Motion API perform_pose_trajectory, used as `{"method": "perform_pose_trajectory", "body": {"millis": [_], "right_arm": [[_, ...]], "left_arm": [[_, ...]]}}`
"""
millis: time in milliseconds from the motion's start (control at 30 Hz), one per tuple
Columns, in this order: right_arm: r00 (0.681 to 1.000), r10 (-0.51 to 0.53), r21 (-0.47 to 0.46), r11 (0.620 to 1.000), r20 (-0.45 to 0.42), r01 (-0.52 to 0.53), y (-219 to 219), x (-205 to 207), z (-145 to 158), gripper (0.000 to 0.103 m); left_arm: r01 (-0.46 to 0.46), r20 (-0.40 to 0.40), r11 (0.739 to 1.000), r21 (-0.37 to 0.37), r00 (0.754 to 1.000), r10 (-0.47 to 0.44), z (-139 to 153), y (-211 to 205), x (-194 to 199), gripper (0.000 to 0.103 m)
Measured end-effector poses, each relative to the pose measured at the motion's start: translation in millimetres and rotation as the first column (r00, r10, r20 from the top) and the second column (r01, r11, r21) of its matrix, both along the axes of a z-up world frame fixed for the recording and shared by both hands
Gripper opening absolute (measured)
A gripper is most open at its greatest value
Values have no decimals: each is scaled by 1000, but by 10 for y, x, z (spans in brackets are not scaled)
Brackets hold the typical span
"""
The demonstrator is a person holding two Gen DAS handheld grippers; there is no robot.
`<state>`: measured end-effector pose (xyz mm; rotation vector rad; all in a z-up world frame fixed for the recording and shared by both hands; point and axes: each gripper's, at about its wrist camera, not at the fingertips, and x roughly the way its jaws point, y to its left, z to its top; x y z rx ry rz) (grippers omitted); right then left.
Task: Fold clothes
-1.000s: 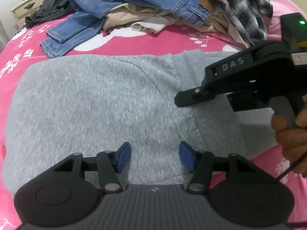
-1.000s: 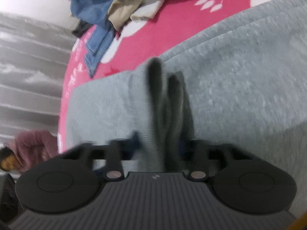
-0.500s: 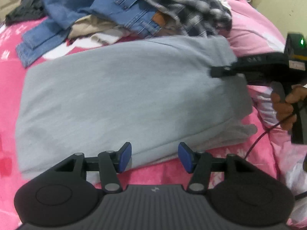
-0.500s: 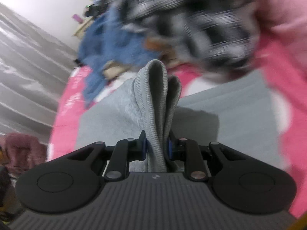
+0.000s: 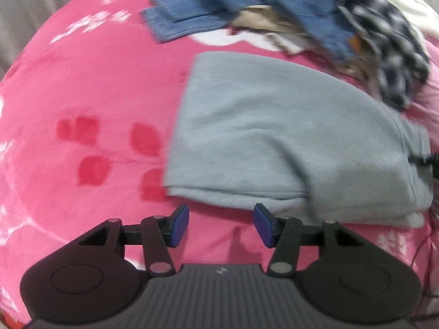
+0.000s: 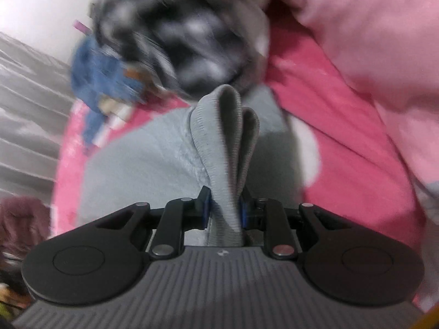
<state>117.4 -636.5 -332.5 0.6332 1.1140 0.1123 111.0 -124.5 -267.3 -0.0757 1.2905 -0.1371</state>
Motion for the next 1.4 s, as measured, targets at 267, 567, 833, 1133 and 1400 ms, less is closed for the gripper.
{"method": "perform_pose_trajectory", "body": {"millis": [267, 567, 833, 1133, 1400], "right_arm": [[994, -103, -216, 971, 21, 105, -18, -284, 248, 50], [873, 387, -248, 914, 298, -321, 1791, -17, 795, 46], [753, 658, -425, 685, 12, -591, 2252, -296, 19, 44], [895, 447, -308, 853, 13, -421, 2470, 409, 476, 54], [955, 295, -109, 951, 24, -291, 3651, 1443, 338, 68]], "left_arm": [[-82, 53, 997, -5, 995, 83, 35, 452, 78, 53], [83, 55, 996, 46, 995, -85, -442, 213, 436, 54], [103, 12, 991, -88, 995, -102, -668, 527, 505, 62], [23, 0, 960, -278, 1000, -24, -591, 864, 663, 68], [97, -4, 951, -295, 995, -103, -874, 751, 751, 52]]}}
